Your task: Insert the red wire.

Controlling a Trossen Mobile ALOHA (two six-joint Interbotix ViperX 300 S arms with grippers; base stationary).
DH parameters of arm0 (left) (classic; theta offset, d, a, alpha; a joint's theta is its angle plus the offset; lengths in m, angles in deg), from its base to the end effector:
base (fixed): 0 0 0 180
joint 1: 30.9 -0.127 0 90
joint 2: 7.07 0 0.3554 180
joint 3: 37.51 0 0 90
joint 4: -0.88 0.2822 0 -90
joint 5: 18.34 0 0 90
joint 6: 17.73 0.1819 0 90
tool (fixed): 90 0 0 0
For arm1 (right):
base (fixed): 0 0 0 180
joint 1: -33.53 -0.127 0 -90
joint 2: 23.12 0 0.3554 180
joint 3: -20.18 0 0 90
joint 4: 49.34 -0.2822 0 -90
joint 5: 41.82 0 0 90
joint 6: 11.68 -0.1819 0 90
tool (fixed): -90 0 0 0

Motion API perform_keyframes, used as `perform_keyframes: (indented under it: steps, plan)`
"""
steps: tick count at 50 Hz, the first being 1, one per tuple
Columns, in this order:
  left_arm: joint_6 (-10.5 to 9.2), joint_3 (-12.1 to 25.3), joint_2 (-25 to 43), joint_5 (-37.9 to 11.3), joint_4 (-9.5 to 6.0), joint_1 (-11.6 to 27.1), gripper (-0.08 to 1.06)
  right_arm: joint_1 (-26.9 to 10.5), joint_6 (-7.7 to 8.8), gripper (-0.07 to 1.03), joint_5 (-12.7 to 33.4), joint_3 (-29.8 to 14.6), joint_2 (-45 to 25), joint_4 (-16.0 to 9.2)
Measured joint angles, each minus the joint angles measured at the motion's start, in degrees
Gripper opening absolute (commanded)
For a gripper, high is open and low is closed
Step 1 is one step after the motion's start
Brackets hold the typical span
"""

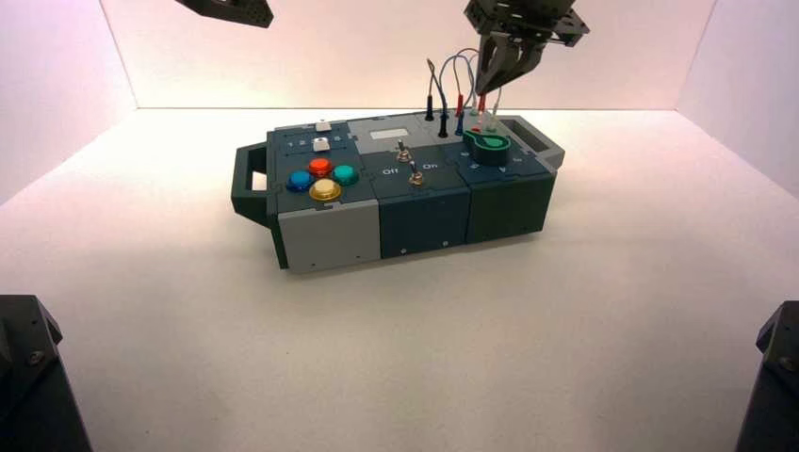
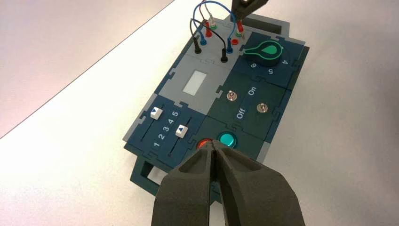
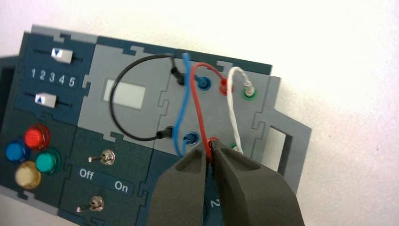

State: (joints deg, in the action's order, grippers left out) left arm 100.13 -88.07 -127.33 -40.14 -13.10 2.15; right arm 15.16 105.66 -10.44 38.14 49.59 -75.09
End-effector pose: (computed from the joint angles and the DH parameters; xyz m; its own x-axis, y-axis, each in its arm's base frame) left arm 0.1765 -0.1343 0.2160 0.5762 -0.4819 -0.6601 0.7218 0.6789 0.1344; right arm 0.3796 0.1694 0.1442 0.3335 0.3491 -0.8757 -0.4732 0.8654 0.1648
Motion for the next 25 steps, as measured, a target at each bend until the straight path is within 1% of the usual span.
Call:
perform_keyframes:
  steps: [6,17,20,25]
  plan:
    - [0.0,0.0,0.09,0.0,0.0,-0.09,-0.03,-1.23,0.09,-0.02,-2.29,0.88,0.0,2.02]
    - [0.0,0.0,0.0,0.0,0.09,0.0,-0.03,-1.41,0.09,-0.02,-6.24,2.72,1.41,5.54]
    - [0.0,0.0,0.09,0.0,0.18,0.0,-0.03,-1.41,0.0,-0.02,-7.47,3.34,1.93,6.15]
    - [0.0,0.0,0.09,0.0,0.09,-0.09,-0.03,-1.41,0.09,-0.02,-9.23,4.13,2.37,6.5]
